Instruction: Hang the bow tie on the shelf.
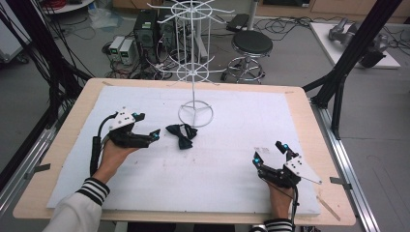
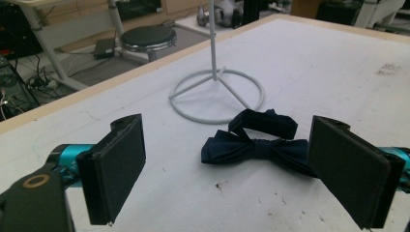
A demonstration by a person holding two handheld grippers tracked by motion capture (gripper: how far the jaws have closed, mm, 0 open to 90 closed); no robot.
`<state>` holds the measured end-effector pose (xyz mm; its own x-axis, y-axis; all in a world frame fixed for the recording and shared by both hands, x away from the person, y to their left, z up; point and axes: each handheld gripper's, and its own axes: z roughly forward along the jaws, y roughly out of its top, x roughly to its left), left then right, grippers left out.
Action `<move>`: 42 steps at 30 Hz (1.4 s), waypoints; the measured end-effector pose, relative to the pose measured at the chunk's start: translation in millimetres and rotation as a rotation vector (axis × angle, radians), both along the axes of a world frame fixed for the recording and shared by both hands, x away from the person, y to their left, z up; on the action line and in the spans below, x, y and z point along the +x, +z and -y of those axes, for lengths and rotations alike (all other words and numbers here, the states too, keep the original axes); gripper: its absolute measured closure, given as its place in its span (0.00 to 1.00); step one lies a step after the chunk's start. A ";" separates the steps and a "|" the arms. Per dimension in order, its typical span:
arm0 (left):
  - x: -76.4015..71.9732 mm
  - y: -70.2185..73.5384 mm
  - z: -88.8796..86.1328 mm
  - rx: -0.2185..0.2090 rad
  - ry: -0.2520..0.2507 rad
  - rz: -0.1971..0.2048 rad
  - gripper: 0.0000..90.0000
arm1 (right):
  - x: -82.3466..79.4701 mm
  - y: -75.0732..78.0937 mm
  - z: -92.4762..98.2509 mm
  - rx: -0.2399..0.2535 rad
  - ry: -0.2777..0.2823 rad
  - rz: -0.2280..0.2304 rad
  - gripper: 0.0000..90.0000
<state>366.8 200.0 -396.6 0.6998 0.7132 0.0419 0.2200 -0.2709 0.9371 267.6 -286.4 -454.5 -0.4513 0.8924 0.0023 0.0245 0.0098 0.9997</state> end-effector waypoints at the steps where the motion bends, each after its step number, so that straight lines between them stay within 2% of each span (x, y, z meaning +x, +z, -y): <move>1: 2.5 -0.3 2.0 0.006 -0.001 -0.006 0.16 | 0.0 0.0 0.0 -0.001 0.000 0.001 0.12; 6: 13.6 -1.6 12.0 0.040 0.000 -0.047 0.16 | 0.0 0.0 0.0 -0.001 0.000 0.001 0.12; 11: 21.3 -3.5 21.2 0.103 -0.005 -0.085 0.16 | 0.0 0.0 0.0 -0.001 0.000 0.002 0.12; 15: 25.6 -5.7 28.1 0.127 -0.014 -0.100 0.17 | -0.6 0.0 -0.4 0.003 0.001 -0.005 0.12; 18: 29.4 -6.4 33.5 0.119 -0.013 -0.104 0.17 | -0.7 -0.1 -0.6 0.003 -0.001 -0.004 0.12; 24: 37.4 -9.8 46.6 0.131 -0.016 -0.117 0.18 | -0.8 -0.1 -0.2 0.004 0.000 -0.002 0.12; 30: 44.2 -10.7 60.1 0.169 -0.008 -0.133 0.18 | -0.8 -0.1 -0.3 0.005 0.000 -0.002 0.12; 33: 48.5 -10.6 66.0 0.178 -0.003 -0.140 0.22 | -1.0 -0.2 -0.3 0.006 -0.002 -0.003 0.12; 42: 57.8 -10.8 80.3 0.256 -0.008 -0.213 0.24 | -0.8 -0.2 0.2 0.004 -0.002 0.000 0.12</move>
